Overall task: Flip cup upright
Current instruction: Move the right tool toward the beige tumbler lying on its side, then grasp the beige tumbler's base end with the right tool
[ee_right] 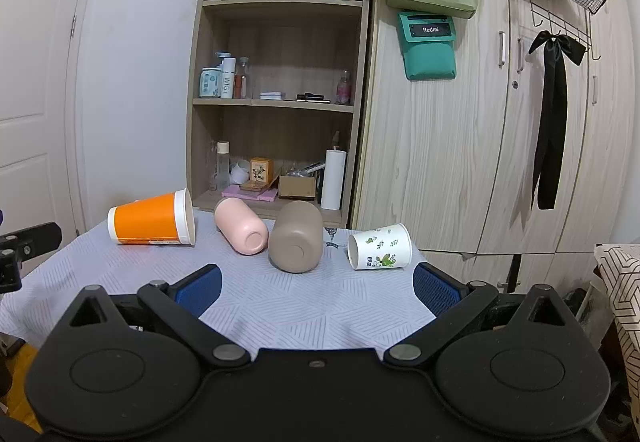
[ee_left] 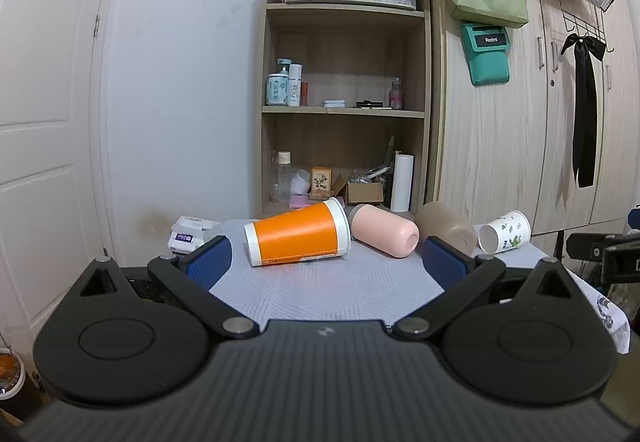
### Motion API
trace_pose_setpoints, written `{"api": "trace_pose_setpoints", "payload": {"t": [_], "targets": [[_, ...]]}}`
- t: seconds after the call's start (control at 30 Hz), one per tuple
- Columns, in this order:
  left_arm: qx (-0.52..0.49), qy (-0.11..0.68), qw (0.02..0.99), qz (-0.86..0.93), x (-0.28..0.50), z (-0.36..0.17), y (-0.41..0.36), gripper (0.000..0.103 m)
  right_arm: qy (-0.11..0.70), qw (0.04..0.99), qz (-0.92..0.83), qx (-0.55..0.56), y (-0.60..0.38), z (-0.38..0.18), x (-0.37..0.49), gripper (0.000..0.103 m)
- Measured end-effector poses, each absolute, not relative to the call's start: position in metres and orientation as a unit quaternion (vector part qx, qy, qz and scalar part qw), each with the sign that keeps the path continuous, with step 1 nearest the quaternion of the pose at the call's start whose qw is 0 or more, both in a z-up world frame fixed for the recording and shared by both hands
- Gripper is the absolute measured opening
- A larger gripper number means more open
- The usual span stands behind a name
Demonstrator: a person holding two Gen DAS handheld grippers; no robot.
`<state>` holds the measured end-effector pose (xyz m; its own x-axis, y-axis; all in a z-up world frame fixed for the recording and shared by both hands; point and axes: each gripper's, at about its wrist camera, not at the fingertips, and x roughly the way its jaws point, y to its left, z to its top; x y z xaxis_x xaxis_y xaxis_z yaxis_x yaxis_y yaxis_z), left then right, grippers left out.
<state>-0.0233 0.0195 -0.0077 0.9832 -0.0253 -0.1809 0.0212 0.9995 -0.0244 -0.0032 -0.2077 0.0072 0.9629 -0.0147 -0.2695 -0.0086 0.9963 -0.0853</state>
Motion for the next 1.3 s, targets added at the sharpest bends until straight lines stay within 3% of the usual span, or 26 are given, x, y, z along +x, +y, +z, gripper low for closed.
{"api": "trace_pose_setpoints", "payload": {"t": [0.37,0.7,1.1,1.3], "targets": [[-0.045,0.181,0.982,-0.039,0.031,-0.001,0.025,0.103,0.111,0.992,0.065,-0.013,-0.222,0.001,0.026,0.103],[-0.081,0.239,0.966,-0.054,0.113,-0.015,0.019,0.102,0.223,0.965,0.135,0.006,-0.227,-0.011,0.151,0.103],[-0.136,0.230,0.961,-0.067,0.144,-0.035,0.030,0.102,0.273,0.955,0.118,0.009,-0.220,-0.048,0.237,0.098],[-0.136,0.248,0.956,-0.074,0.151,-0.041,0.027,0.102,0.290,0.951,0.102,-0.036,-0.210,-0.062,0.255,0.083]]}}
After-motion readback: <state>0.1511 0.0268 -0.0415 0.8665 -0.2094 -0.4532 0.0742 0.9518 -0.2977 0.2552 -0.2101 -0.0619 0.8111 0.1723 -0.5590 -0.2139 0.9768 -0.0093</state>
